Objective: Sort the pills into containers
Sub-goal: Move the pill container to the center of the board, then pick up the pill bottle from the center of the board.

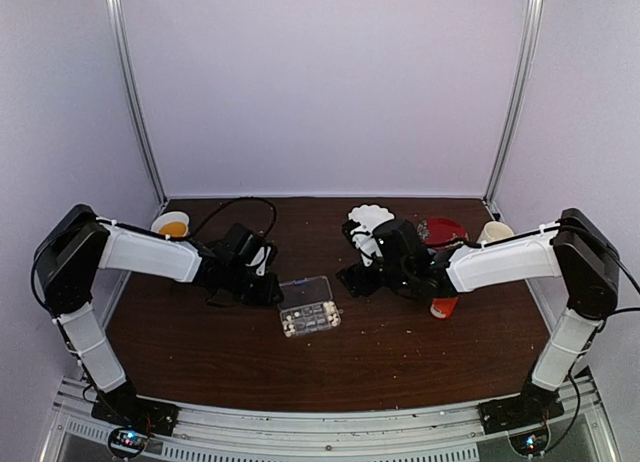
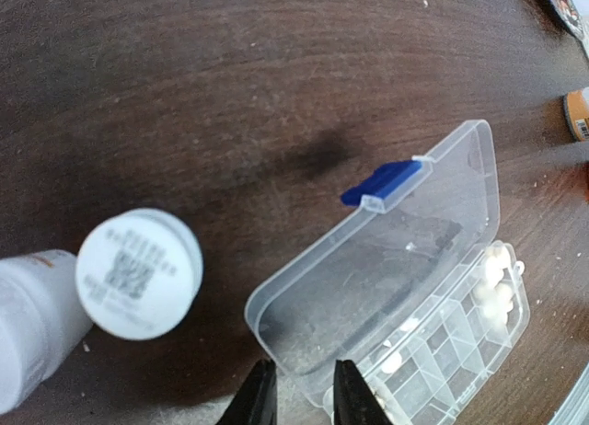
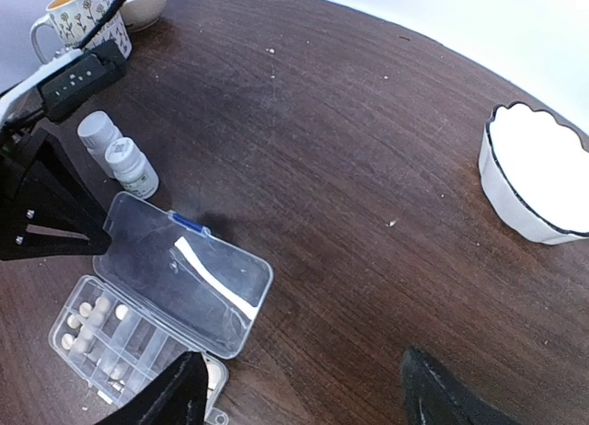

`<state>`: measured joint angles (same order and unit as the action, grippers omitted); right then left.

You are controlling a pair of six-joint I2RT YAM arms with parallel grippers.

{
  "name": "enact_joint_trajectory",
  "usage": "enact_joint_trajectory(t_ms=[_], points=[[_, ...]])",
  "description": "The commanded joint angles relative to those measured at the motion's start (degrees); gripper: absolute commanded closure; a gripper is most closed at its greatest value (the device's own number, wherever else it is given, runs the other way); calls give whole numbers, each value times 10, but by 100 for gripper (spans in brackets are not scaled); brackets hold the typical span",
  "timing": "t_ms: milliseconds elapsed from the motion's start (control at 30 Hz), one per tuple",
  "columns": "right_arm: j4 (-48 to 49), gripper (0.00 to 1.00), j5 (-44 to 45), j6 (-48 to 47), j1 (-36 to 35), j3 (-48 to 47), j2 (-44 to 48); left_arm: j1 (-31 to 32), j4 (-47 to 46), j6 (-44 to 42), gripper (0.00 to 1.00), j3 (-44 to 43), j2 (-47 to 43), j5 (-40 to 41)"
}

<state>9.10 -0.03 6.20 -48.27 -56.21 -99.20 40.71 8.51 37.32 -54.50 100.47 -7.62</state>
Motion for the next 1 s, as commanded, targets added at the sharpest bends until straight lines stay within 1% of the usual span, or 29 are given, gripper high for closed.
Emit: enact_joint_trajectory(t_ms=[0,200,300,367,500,567,767,833,967], points=[[32,25,22,0,-3,9,26,8,-20,-16,75,-48,25,-33],[43,25,40,2,-3,20,36,18,-12,-37,75,-115,71,-51],[48,25,56,2,-3,26,42,22,7,-50,74,-150,82,-40],[51,25,64,3,-3,30,46,22,21,-54,74,-152,71,-14],[62,25,70,4,-3,41,56,22,49,-64,69,-135,12,38],[69,24,76,6,-3,48,62,22,78,-71,66,-125,-24,64],[93,24,73,14,-3,65,74,20,183,-77,56,-116,-103,183],[93,24,70,16,-3,63,73,16,210,-80,54,-117,-108,209],[95,24,69,17,-3,68,76,-3,257,-83,52,-131,-87,219]])
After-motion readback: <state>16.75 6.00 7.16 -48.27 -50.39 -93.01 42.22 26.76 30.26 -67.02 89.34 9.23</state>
